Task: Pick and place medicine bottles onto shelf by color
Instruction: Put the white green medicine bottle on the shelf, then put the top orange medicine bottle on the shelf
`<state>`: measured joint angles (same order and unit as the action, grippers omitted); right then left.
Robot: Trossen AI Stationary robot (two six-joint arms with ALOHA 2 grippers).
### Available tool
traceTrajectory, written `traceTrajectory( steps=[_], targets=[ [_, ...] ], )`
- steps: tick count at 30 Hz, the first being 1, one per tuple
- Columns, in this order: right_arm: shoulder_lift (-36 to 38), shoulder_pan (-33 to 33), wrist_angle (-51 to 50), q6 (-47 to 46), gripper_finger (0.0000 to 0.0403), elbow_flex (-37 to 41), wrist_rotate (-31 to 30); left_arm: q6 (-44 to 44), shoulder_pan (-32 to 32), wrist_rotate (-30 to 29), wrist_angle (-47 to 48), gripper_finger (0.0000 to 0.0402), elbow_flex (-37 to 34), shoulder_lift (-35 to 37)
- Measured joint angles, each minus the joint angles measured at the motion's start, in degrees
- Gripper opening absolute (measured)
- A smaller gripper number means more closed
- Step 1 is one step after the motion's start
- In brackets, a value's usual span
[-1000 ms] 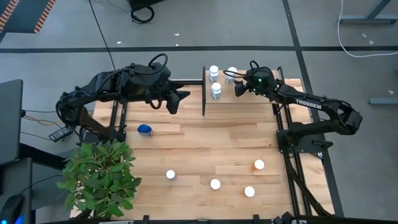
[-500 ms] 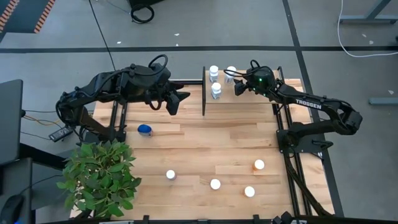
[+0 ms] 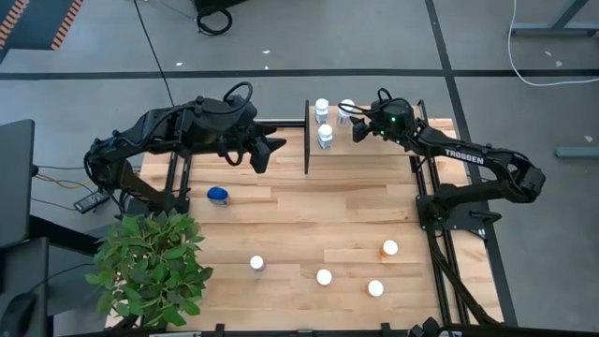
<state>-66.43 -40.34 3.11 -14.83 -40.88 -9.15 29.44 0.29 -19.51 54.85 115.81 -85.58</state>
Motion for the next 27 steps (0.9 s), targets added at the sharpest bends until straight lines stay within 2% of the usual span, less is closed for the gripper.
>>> traceTrajectory(
  steps=[4,8,12,20,27],
  targets=[
    [0.00,0.02,-0.58,-1.51,0.0269,0.00,1.68,-0.01,-0.93,0.00,0.24,0.0231,0.00,0.00],
    [0.11,0.02,-2.60,-5.31,0.0269,0.00,6.33,-0.10,-1.58,0.02,1.45,0.0231,0.00,0.00],
    [1.11,0.02,-11.08,-5.05,0.0269,-2.22,9.13,0.35,-1.57,0.00,3.07,0.0231,0.00,0.00],
    [2.38,0.24,-30.89,-1.09,0.0269,-16.97,9.33,1.41,-2.22,0.02,4.02,0.0231,0.00,0.02],
    [2.47,4.96,-51.30,-6.36,0.0269,-29.79,10.04,0.93,-0.92,0.00,11.60,0.0231,0.00,0.02]
  ],
)
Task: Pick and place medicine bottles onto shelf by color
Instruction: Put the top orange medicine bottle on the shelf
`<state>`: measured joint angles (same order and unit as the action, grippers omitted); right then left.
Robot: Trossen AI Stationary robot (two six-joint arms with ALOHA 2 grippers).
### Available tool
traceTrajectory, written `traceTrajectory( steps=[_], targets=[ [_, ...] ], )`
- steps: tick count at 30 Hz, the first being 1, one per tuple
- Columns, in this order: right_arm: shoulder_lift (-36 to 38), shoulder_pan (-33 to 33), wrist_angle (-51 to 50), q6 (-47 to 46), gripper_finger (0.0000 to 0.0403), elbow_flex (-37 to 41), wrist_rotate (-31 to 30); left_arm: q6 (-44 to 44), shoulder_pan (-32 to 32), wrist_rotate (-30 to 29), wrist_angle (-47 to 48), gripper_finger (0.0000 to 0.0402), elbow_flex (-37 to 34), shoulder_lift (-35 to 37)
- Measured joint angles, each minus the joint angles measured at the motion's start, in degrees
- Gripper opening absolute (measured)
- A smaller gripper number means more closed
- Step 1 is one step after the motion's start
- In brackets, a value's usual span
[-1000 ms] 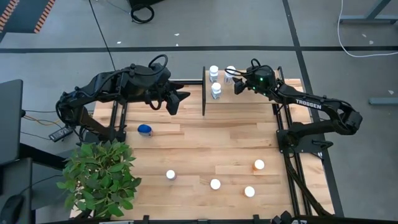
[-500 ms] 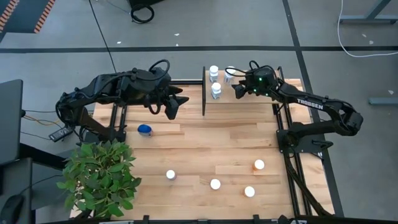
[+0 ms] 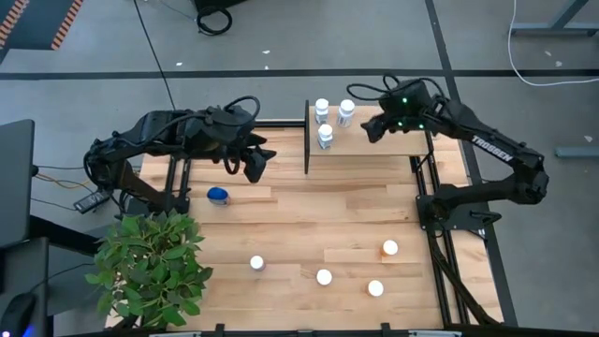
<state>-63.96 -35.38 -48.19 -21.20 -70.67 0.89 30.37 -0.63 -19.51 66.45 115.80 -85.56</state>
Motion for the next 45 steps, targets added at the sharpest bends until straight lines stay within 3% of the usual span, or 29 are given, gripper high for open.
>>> traceTrajectory(
  steps=[7,11,15,23,30,38,45],
  targets=[
    [-0.03,11.70,-17.07,-19.10,0.0268,-1.89,2.18,3.65,2.31,0.02,9.08,0.0231,0.00,-2.29],
    [-0.06,21.06,-18.70,-29.98,0.0268,-1.89,0.26,4.81,3.62,-0.02,17.78,0.0231,-0.04,-5.14],
    [-0.08,30.83,-18.62,-36.42,0.0268,-1.89,-2.85,-1.84,3.44,1.04,21.99,0.0231,-0.04,-7.44],
    [-1.23,47.82,-22.28,-56.05,0.0268,-1.95,-6.04,-10.45,1.24,11.39,11.67,0.0231,-0.04,-8.28],
    [-7.97,60.22,-25.82,-78.29,0.0268,-1.95,-6.75,-8.47,-1.57,11.99,5.02,0.0231,-0.04,-8.28],
    [-17.78,69.67,-25.68,-84.91,0.0268,-1.93,-6.58,-8.50,-4.58,12.94,1.87,0.0231,-0.04,-8.28],
    [-19.82,74.06,-24.51,-91.28,0.0268,-0.88,-8.97,-7.39,-6.32,12.87,1.28,0.0231,-0.04,-8.28]
  ],
)
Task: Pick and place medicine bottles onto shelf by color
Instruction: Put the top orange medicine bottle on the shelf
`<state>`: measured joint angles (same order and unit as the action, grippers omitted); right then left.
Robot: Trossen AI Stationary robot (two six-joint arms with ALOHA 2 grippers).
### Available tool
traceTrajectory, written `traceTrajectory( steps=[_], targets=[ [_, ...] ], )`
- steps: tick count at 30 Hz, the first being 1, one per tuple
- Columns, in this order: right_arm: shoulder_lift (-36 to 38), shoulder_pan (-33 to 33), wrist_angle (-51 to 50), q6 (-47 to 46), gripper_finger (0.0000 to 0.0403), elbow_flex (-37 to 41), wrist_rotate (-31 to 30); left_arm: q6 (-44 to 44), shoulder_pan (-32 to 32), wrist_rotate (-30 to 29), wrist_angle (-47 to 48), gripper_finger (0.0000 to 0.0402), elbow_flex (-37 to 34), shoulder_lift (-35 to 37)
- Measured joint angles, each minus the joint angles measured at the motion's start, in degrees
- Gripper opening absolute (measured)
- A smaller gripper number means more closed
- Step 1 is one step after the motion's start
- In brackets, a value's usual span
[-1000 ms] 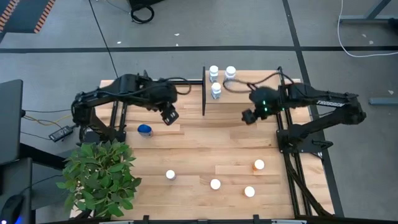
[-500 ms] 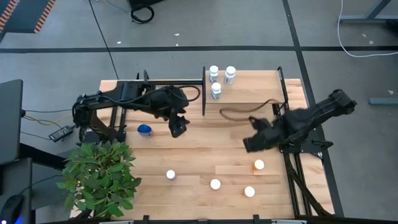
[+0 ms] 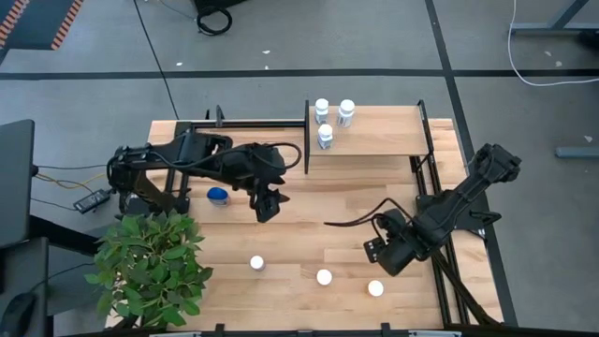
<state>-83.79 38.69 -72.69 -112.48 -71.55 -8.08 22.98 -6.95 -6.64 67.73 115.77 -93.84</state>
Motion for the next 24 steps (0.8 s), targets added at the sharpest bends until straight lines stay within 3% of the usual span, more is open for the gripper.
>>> traceTrajectory(
  steps=[11,24],
  targets=[
    [1.15,1.08,9.39,-4.16,0.0268,11.31,4.68,0.54,-0.43,-0.07,-2.12,0.0231,0.02,0.00],
    [10.37,0.32,18.51,-9.29,0.0272,24.81,5.14,1.60,-0.30,-0.09,-1.88,0.0231,0.02,0.04]
  ],
)
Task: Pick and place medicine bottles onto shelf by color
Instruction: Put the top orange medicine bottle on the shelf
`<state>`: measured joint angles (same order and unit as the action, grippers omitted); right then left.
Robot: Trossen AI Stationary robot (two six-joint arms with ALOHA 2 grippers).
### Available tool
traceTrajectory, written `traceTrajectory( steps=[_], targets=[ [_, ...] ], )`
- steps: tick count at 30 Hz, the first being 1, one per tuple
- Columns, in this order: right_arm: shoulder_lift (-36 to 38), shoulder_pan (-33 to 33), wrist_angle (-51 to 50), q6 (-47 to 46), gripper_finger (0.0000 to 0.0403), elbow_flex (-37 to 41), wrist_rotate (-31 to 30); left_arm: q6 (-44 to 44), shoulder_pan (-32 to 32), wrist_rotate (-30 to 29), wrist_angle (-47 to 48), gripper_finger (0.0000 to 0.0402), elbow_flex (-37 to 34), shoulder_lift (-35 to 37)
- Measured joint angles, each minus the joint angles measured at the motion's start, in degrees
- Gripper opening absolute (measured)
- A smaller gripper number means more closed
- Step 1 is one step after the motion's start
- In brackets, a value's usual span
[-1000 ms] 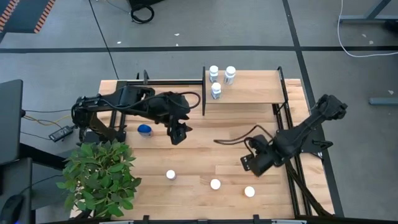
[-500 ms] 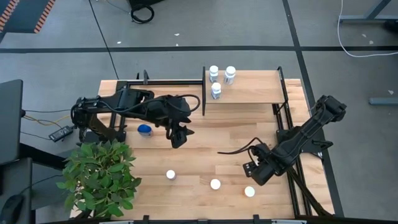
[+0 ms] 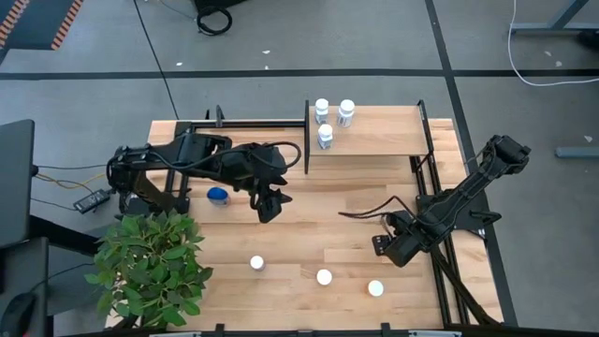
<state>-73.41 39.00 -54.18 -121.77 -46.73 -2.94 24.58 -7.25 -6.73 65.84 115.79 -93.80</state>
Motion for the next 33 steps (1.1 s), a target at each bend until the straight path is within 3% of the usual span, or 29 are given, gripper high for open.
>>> traceTrajectory(
  steps=[13,19,28,33],
  targets=[
    [-0.25,-1.52,-0.73,0.58,0.0336,0.69,-0.10,-0.38,0.07,-0.03,-0.04,0.0231,0.00,0.02],
    [-0.28,-4.67,-0.93,2.08,0.0339,0.69,-0.40,-1.66,0.06,-0.03,-0.04,0.0231,0.01,0.02],
    [-0.30,-7.21,-1.87,2.97,0.0339,1.83,5.99,-1.79,0.04,-0.05,0.03,0.0231,0.02,0.02],
    [-0.30,-7.54,-0.61,1.28,0.0339,1.85,6.43,-1.88,-0.02,-0.03,0.37,0.0231,0.02,0.02]
  ],
)
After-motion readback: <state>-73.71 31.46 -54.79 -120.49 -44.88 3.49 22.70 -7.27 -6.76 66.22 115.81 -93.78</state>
